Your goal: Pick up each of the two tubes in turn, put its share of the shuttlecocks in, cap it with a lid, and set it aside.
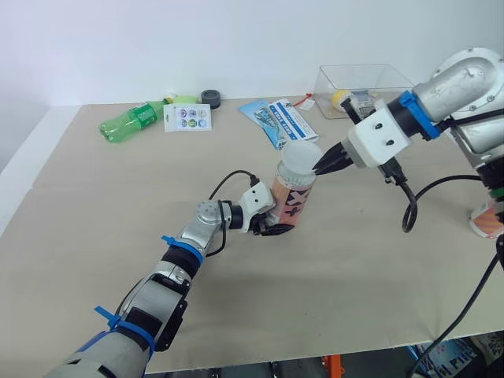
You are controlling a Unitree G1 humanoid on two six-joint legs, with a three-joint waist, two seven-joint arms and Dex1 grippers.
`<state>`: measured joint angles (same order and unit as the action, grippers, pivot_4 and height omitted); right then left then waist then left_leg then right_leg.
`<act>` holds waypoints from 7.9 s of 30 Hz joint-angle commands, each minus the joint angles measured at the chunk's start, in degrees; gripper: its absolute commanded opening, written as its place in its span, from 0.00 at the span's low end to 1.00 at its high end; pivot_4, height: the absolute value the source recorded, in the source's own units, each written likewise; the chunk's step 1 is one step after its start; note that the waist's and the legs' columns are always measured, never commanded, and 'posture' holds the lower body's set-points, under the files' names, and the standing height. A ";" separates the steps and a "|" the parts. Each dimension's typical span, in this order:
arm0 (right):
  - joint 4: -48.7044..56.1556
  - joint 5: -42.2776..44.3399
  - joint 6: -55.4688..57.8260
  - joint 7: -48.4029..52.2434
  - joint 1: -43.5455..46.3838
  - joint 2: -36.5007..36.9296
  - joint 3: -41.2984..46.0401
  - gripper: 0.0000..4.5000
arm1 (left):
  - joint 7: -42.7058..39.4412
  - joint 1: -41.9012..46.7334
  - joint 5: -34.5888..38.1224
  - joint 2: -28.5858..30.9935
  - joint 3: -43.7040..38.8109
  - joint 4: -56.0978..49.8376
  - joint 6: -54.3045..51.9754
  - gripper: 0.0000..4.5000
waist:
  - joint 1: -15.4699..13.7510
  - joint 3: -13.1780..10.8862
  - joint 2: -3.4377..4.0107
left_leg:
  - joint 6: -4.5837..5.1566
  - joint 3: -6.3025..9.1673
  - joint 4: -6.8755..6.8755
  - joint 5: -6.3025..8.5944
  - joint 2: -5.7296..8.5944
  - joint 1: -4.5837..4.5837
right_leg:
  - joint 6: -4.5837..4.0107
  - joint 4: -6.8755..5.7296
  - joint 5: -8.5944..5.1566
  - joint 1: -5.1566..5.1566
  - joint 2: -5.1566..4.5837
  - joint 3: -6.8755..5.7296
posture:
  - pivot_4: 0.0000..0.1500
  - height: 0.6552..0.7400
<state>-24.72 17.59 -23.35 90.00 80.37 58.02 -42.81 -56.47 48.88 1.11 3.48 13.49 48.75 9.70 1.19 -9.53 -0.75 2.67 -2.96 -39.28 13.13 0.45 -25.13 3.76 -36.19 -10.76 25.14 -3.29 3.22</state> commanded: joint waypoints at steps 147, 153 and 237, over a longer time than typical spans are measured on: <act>7.93 -7.39 45.22 -4.97 -21.35 -16.69 24.87 0.01 | -0.55 -5.14 0.09 -1.16 0.55 -6.69 -1.16 0.68 | -0.03 0.12 0.00 | -0.15 0.06 -0.15 -0.01 -0.16 0.09 | -0.13 -0.39 0.08 -0.08 0.03 -0.58 | 1.00 1.00; 9.37 -8.32 45.15 -4.25 -21.88 -16.36 24.84 0.01 | -0.63 -5.41 0.15 -1.01 0.50 -6.81 -1.41 0.68 | -0.03 0.14 -0.04 | -0.15 0.07 -0.15 -0.01 -0.18 0.12 | -0.14 -0.40 0.07 -0.10 0.05 -0.58 | 1.00 1.00; 11.25 2.26 22.84 -20.37 -59.95 -29.05 45.46 1.00 | -7.10 -10.51 7.07 6.72 -3.41 -18.81 3.51 0.99 | 0.11 0.18 -0.17 | -0.10 0.02 0.43 -0.44 -0.27 0.39 | -0.20 -0.07 0.13 -0.20 0.32 -0.39 | 1.00 1.00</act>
<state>-13.63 20.30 1.38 69.74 19.20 28.82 2.49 -62.99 38.08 7.30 9.32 11.09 32.13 11.59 1.30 -9.35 -0.93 2.57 -2.94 -38.84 12.67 0.17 -24.72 3.52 -36.26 -10.61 24.92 -2.96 2.84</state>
